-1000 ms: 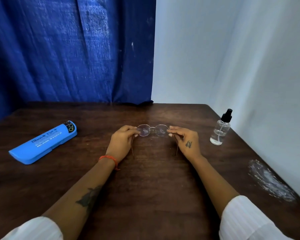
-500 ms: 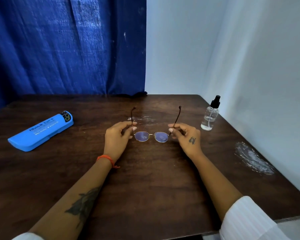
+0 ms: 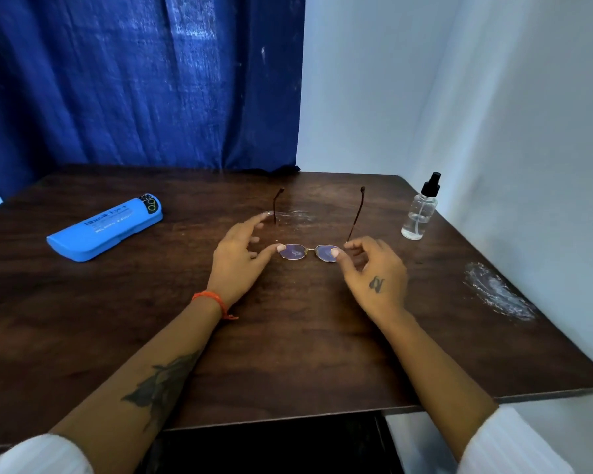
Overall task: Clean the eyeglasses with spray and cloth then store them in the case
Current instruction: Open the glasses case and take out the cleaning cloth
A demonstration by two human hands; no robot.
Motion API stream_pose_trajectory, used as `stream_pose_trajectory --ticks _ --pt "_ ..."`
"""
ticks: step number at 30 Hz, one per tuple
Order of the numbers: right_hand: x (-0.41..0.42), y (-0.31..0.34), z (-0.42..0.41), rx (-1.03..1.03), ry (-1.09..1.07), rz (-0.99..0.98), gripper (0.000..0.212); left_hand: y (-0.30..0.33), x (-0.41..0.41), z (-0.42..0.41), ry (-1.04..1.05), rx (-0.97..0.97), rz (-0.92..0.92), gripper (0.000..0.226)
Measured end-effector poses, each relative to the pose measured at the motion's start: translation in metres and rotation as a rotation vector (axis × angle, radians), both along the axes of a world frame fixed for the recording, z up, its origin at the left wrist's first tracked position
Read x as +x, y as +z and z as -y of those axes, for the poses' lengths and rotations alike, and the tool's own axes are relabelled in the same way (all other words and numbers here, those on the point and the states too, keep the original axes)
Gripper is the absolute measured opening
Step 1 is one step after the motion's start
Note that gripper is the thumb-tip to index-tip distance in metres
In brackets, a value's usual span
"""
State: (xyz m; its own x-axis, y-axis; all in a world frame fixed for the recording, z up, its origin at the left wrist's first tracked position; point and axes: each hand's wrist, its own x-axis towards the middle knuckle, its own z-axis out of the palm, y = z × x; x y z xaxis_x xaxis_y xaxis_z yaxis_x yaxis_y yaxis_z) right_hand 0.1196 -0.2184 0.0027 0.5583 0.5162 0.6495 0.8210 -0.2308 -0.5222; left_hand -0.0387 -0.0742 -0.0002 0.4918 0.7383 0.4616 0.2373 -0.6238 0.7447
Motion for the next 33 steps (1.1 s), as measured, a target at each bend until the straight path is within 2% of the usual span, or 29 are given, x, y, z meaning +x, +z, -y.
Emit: stream_pose_trajectory --ticks 3,5,8,14,20,25,29,33 --pt "-0.036 0.0 0.006 0.012 0.205 0.263 0.032 -0.001 -0.021 0.006 0.011 0.116 -0.066 0.069" --pt "-0.053 0.003 0.001 -0.007 0.368 0.403 0.04 -0.001 -0.036 0.002 0.063 0.247 -0.172 0.076" --pt "-0.077 0.013 -0.018 -0.079 0.532 0.465 0.055 0.0 -0.065 -0.015 0.23 0.389 -0.369 0.085" --pt "-0.119 0.029 -0.074 -0.213 0.612 0.53 0.066 0.006 -0.136 -0.064 0.49 0.401 -0.512 0.095" --pt "-0.148 0.028 -0.144 -0.289 0.601 0.537 0.07 0.0 -0.19 -0.099 0.612 0.145 -0.419 0.112" --pt "-0.171 0.021 -0.207 -0.408 0.608 0.561 0.077 -0.001 -0.191 -0.113 0.526 -0.017 -0.274 0.122" --pt "-0.185 0.022 -0.25 -0.578 0.664 0.577 0.084 -0.005 -0.194 -0.122 0.5 -0.028 -0.212 0.12" --pt "-0.192 0.026 -0.277 -0.75 0.718 0.562 0.078 -0.008 -0.196 -0.126 0.468 0.026 -0.224 0.113"
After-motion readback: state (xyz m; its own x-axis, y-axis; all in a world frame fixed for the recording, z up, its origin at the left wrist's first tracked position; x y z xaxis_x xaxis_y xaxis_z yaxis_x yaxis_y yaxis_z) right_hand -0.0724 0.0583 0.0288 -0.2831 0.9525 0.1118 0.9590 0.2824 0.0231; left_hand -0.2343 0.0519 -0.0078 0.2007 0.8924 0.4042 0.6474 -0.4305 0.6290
